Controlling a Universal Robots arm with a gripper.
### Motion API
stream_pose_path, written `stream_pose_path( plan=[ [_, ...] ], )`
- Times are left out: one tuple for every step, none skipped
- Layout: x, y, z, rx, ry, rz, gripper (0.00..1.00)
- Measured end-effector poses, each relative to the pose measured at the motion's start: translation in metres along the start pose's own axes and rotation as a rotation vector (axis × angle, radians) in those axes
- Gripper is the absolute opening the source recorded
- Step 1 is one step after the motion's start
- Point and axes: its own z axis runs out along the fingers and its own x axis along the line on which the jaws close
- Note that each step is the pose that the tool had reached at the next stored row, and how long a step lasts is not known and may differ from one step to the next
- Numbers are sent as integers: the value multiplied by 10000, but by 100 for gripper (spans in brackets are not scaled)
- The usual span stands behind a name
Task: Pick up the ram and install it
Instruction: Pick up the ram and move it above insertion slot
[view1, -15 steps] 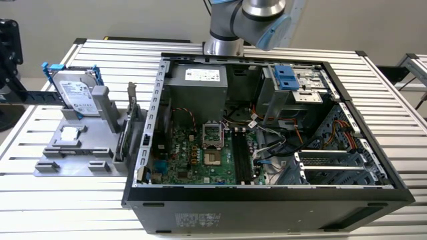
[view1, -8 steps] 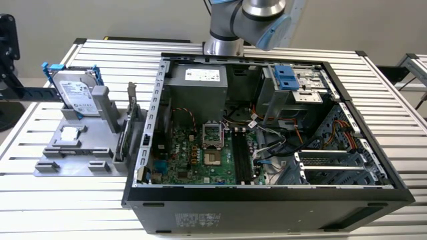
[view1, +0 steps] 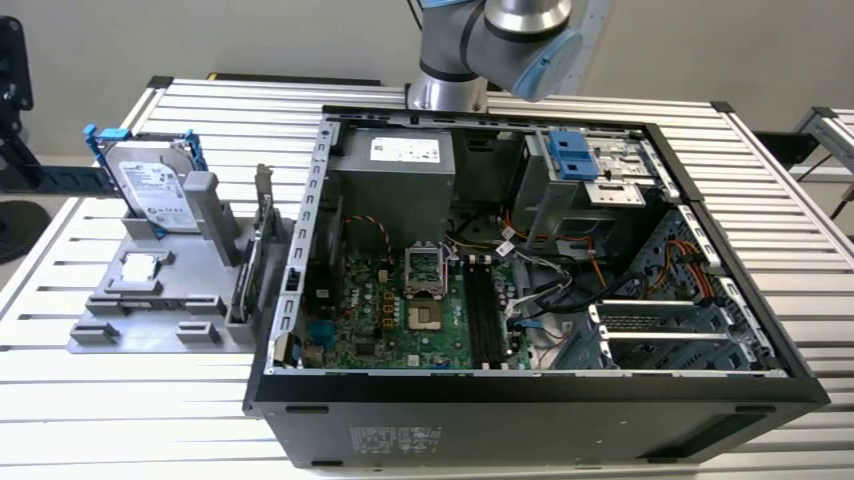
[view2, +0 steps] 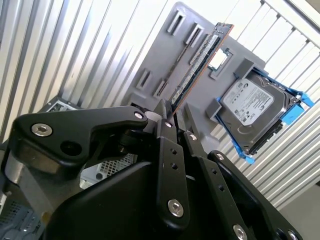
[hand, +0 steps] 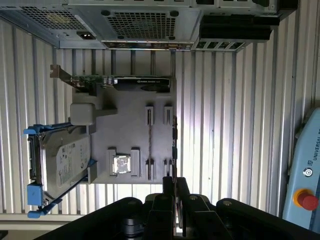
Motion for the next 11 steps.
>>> stream_pose_path(
  plan=[
    [0, 0, -9, 0, 0, 0, 0],
    [0, 0, -19, 1, 0, 0, 0],
    [0, 0, -28, 0, 0, 0, 0],
    [0, -1, -37, 0, 0, 0, 0],
    [0, -1, -46, 0, 0, 0, 0],
    [0, -1, -55, 0, 0, 0, 0],
    [0, -1, -64, 0, 0, 0, 0],
    [0, -1, -74, 0, 0, 0, 0],
    [0, -1, -83, 0, 0, 0, 0],
    [0, -1, -91, 0, 0, 0, 0],
    [1, -1, -94, -1, 1, 0, 0]
  ],
)
